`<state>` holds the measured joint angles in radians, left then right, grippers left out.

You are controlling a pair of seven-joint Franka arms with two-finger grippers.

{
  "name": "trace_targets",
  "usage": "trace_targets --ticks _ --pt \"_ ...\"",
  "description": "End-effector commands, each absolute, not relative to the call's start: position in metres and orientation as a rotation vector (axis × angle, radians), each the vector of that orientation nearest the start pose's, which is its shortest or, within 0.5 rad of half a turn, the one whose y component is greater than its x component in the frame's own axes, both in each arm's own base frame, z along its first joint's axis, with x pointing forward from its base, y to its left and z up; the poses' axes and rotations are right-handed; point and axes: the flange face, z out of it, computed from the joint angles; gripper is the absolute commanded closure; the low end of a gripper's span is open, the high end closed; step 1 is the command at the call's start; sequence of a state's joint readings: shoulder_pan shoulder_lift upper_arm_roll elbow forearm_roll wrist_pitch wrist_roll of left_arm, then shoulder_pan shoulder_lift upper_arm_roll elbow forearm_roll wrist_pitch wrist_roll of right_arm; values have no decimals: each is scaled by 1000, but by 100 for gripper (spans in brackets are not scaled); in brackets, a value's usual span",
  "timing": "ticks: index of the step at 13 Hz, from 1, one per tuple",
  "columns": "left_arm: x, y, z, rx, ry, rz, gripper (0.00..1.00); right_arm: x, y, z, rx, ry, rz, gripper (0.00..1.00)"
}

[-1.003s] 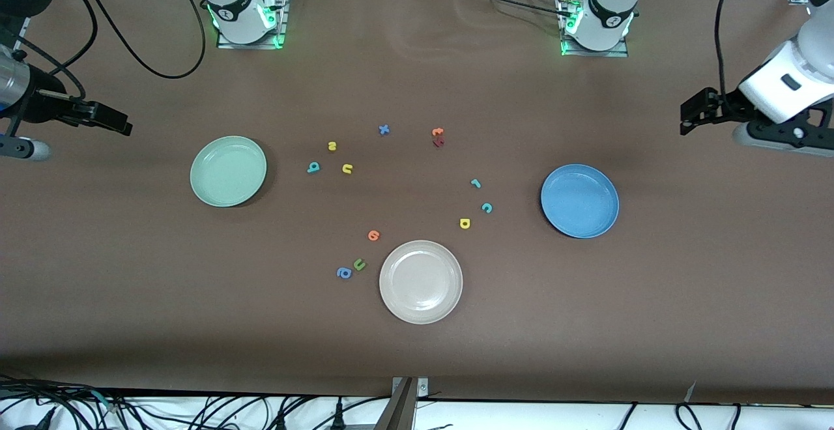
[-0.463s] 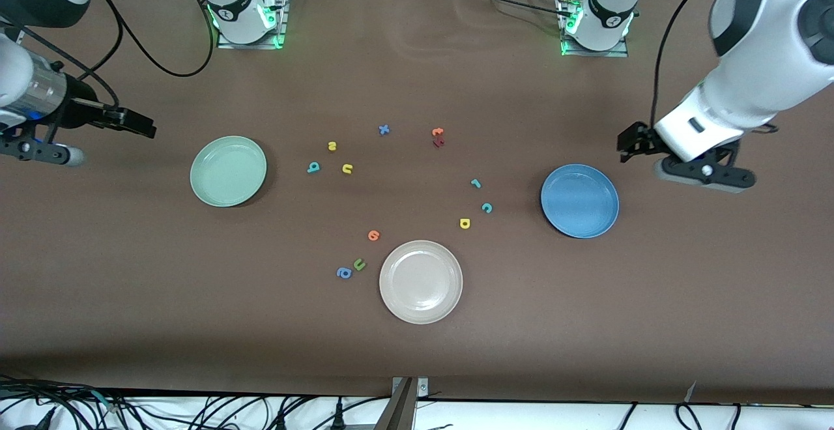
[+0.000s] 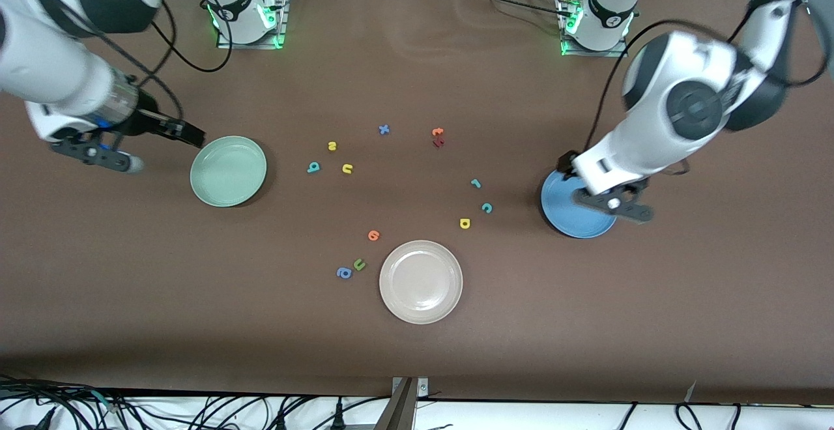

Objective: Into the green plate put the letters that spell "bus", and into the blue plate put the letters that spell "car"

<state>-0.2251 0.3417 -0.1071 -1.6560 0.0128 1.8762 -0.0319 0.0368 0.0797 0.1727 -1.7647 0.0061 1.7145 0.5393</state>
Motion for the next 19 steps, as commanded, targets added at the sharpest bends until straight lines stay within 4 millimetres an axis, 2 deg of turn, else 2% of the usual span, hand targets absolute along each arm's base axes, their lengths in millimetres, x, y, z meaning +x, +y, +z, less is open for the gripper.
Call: trace_targets --ticks 1,2,5,7,9,11,12,14,19 --pt "618 -226 360 -3135 477 210 0 552 144 463 -3092 628 192 1" --pt "620 -240 344 -3172 439 198 0 550 159 446 -3086 648 196 1" --pt "610 -306 298 -3209 301 86 0 542 203 381 -3033 747 158 1" --pt "610 -326 271 -3230 264 10 6 538 209 344 -3001 757 123 1" --pt "604 -346 248 -3226 323 -39 16 526 211 305 -2960 772 61 1" --pt "604 -349 227 -3222 339 -44 18 514 216 268 -2926 807 51 1" --pt "610 -357 232 -3220 361 -83 17 507 228 253 -2915 821 62 1" --pt "623 -367 236 -3203 403 -142 17 502 239 240 -2906 837 74 1" --pt "623 -369 224 -3198 411 -127 17 498 239 202 -2902 829 102 2"
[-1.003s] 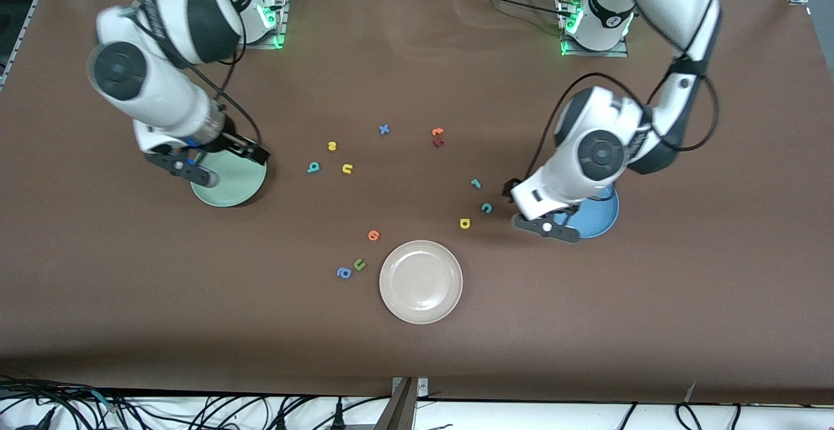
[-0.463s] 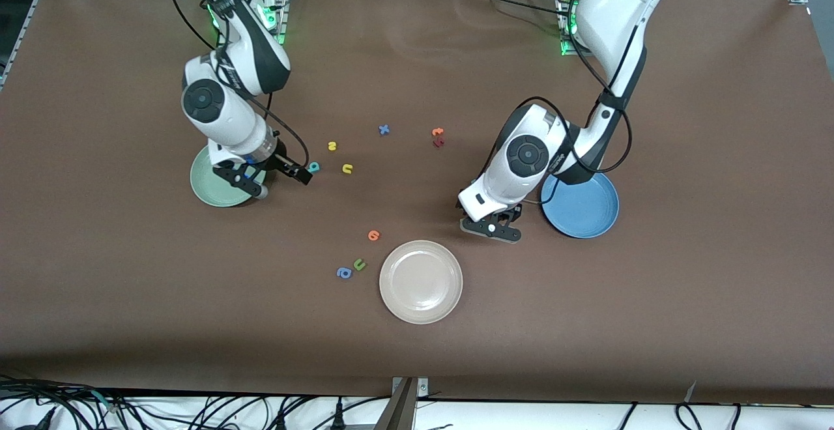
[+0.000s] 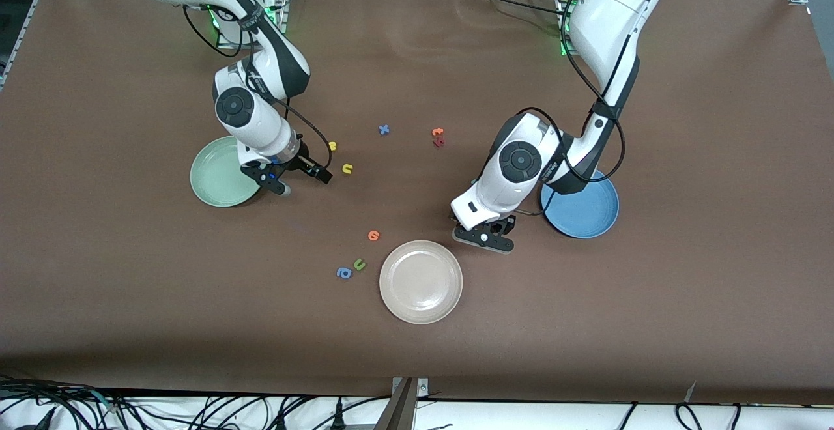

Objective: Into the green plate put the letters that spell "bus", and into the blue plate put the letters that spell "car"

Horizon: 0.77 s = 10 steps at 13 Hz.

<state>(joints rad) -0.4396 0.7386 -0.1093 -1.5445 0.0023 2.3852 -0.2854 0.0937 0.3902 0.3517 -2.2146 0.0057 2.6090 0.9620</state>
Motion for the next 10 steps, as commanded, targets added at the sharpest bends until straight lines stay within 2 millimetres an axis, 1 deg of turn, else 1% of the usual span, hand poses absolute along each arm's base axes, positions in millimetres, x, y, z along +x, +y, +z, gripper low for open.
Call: trace_targets --ticks 1,4,5,6,8,9,10 --pt "624 -368 223 -3197 409 -125 17 494 237 196 -2910 833 123 2" --pt "623 -368 219 -3196 411 -120 17 484 235 177 -2926 846 185 2" --pt "623 -368 219 -3196 413 -120 17 481 235 169 -2931 848 206 5" --pt "623 -368 219 -3194 420 -118 17 479 234 166 -2934 849 216 13" --pt "623 -367 212 -3189 433 -105 17 474 233 163 -2944 847 235 23" --pt "622 -368 208 -3189 435 -100 17 473 232 163 -2947 847 242 36" --pt "620 -371 204 -3187 445 -92 18 473 232 163 -2948 847 242 44"
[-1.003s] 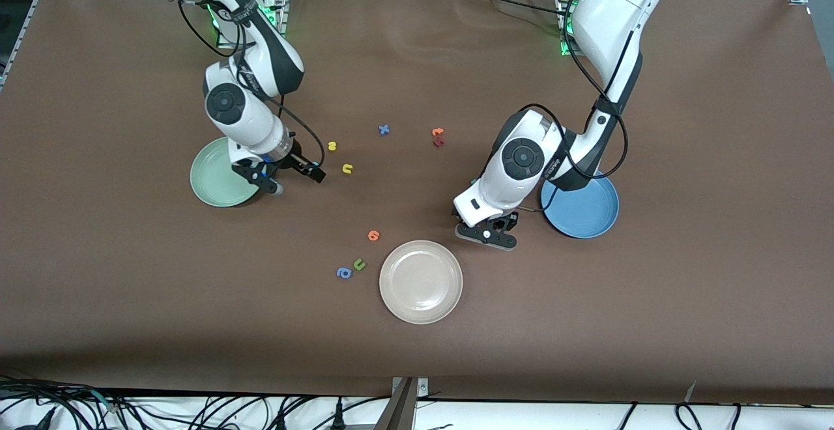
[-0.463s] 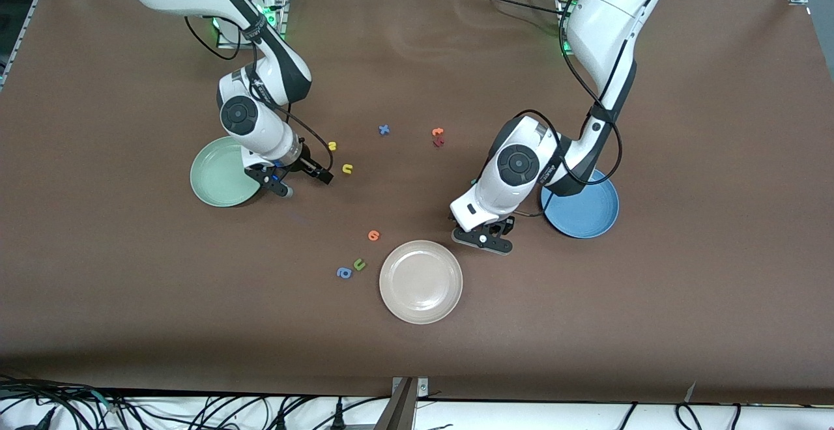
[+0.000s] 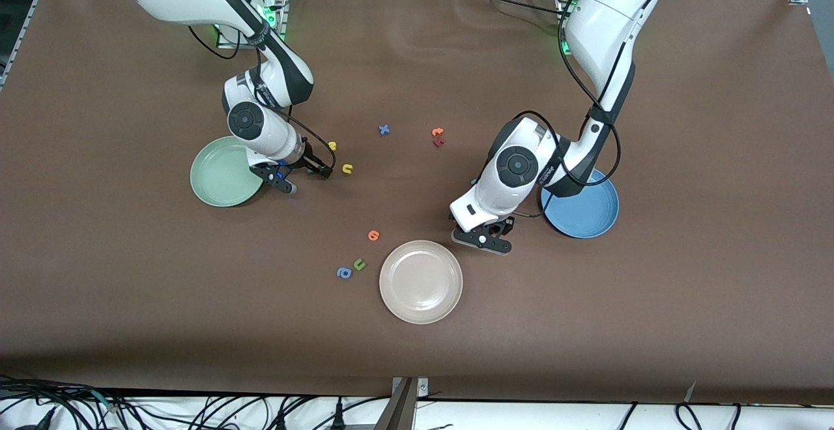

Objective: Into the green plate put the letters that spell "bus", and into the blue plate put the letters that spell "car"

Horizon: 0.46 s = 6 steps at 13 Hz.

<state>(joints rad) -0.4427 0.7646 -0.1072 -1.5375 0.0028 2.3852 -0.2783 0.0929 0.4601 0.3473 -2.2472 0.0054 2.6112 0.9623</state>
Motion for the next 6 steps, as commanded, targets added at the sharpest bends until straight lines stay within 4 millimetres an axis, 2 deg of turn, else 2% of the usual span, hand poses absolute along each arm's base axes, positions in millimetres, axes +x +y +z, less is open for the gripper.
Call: trace_targets --ticks 1,3,6 --pt "611 -383 203 -3181 475 -87 18 474 232 164 -2947 847 240 54" --pt "609 -386 201 -3177 490 -83 19 474 232 166 -2947 844 235 69" --pt "602 -391 184 -3168 505 -47 21 477 231 170 -2950 847 232 81"
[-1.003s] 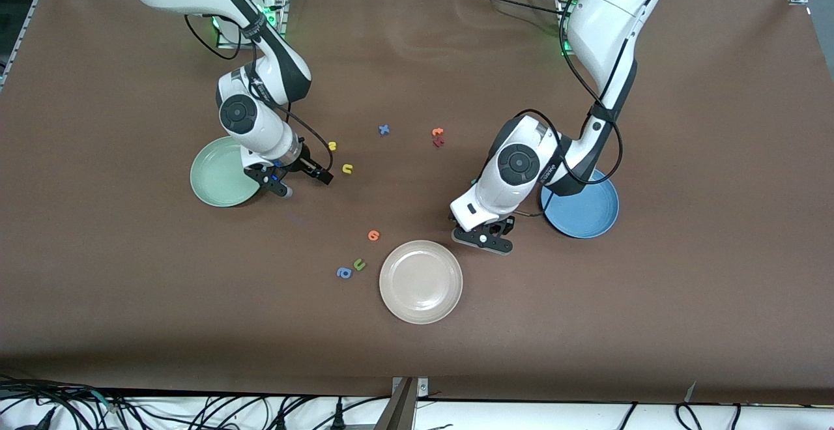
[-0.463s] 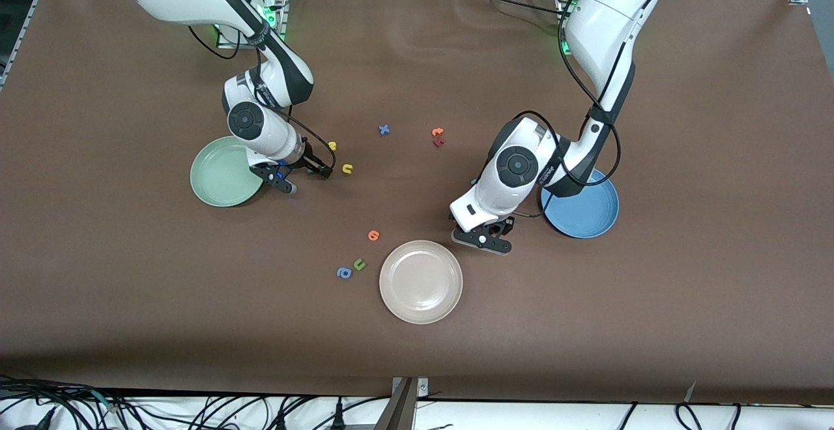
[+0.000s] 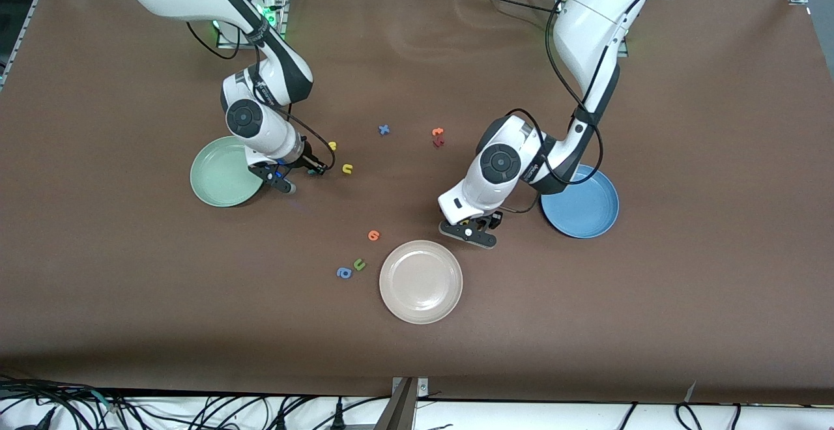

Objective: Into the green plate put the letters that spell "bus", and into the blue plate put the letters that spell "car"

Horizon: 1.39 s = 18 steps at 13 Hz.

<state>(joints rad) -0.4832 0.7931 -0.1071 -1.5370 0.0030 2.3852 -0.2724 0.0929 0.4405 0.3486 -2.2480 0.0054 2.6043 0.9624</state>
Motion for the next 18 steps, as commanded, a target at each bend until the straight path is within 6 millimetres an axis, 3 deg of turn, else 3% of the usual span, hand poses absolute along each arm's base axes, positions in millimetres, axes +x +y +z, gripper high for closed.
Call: trace_targets --ticks 1,2,4,6,7,9,11,13,15,18 --pt "600 -391 178 -3165 504 -34 21 480 227 175 -2952 860 226 81" --pt "600 -390 176 -3162 506 -30 21 482 225 186 -2963 862 222 81" --pt "599 -388 167 -3124 545 -32 22 489 214 229 -3016 878 257 81" --pt "600 -387 167 -3122 548 -33 36 501 202 276 -3073 909 340 81" --pt "600 -388 169 -3123 548 -38 40 508 191 294 -3099 907 394 81" --pt "601 -388 170 -3125 549 -42 48 522 142 311 -3129 790 435 81" --pt "601 -388 172 -3117 590 -45 57 530 100 309 -3140 672 454 81" --pt "602 -387 173 -3115 593 -48 74 536 54 296 -3143 544 477 81" --pt "602 -388 175 -3115 592 -54 77 537 31 275 -3143 471 480 81" --pt "604 -386 179 -3112 606 -59 81 528 11 236 -3152 371 387 81"
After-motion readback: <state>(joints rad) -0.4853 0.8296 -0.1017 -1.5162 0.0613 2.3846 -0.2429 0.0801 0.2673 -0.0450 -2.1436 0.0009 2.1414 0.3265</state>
